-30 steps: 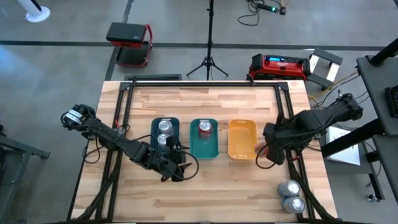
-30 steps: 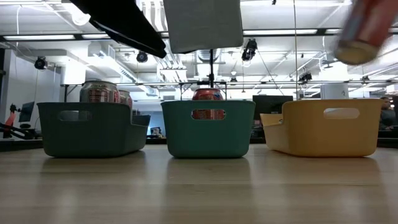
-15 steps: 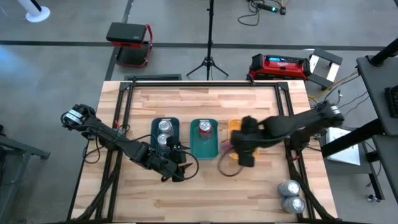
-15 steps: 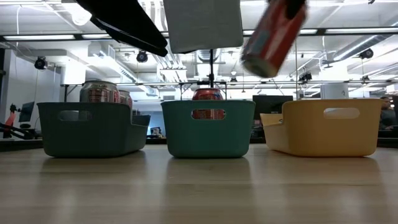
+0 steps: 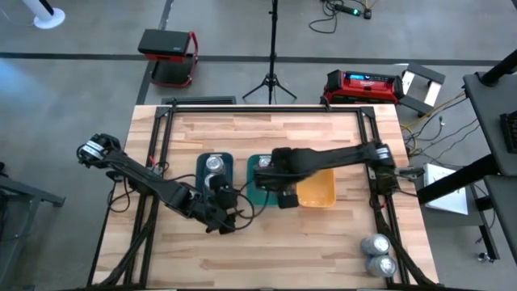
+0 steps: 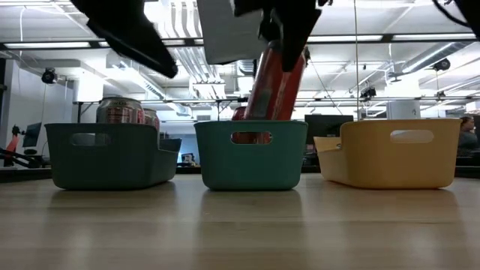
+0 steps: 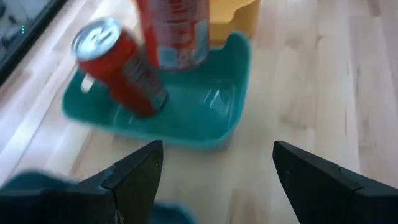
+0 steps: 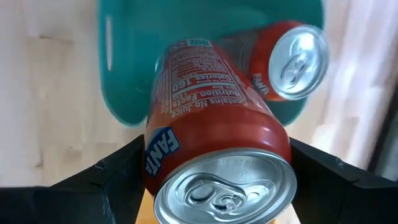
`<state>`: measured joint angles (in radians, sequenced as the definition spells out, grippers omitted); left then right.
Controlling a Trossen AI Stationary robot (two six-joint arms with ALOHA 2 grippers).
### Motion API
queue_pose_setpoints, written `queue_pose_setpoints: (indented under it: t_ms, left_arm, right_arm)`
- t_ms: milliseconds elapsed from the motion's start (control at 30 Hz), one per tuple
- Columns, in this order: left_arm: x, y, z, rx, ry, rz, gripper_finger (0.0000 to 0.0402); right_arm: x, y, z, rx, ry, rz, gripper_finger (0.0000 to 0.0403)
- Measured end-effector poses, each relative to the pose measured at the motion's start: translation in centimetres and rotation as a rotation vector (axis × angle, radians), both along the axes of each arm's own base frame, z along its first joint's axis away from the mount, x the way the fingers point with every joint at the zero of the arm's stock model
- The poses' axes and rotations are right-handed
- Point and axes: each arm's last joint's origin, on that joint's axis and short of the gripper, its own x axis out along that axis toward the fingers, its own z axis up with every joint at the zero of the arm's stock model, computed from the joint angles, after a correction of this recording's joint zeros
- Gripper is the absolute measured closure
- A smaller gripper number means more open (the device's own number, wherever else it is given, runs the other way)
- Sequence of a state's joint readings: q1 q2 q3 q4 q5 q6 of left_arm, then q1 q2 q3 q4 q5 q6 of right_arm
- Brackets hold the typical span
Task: Sort soda cans
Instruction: Put the red soda can into the green bin
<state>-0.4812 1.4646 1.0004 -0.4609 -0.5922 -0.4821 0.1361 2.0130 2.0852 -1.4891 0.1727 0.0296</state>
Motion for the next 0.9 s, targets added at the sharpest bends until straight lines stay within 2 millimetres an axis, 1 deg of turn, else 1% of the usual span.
queue_pose_setpoints:
  t_ms: [100,167,267,333,533,700,900]
  left_arm:
    - [-0.9,0.3,0.3,-0.030,0.031,0.038,0.0114]
    - [-1.2,0.4,0.2,-0.032,0.050,0.054,0.0114]
    - [-1.3,0.4,0.0,-0.025,0.070,0.057,0.0114]
    - [-1.3,0.4,-0.1,-0.024,0.073,0.058,0.0114]
    - [-1.3,0.3,-0.2,-0.024,0.077,0.055,0.0114]
    - [-1.3,0.3,-0.2,-0.030,0.085,0.044,0.0114]
    - [-1.3,0.2,-0.2,-0.028,0.089,0.033,0.0114]
  right_arm:
    - [0.8,-0.3,-0.6,0.051,0.026,-0.061,0.0099]
    - [1.4,-0.5,-1.1,0.103,0.022,-0.151,0.0099]
    - [2.2,-0.8,-1.8,0.208,0.034,-0.304,0.0099]
    - [2.7,-0.9,-2.3,0.253,0.046,-0.349,0.0099]
    - [3.7,-1.3,-3.9,0.250,0.069,-0.459,0.0099]
    - [3.9,-2.0,-4.5,0.231,0.071,-0.533,0.0099]
    - [4.2,-2.8,-5.1,0.229,0.081,-0.578,0.0099]
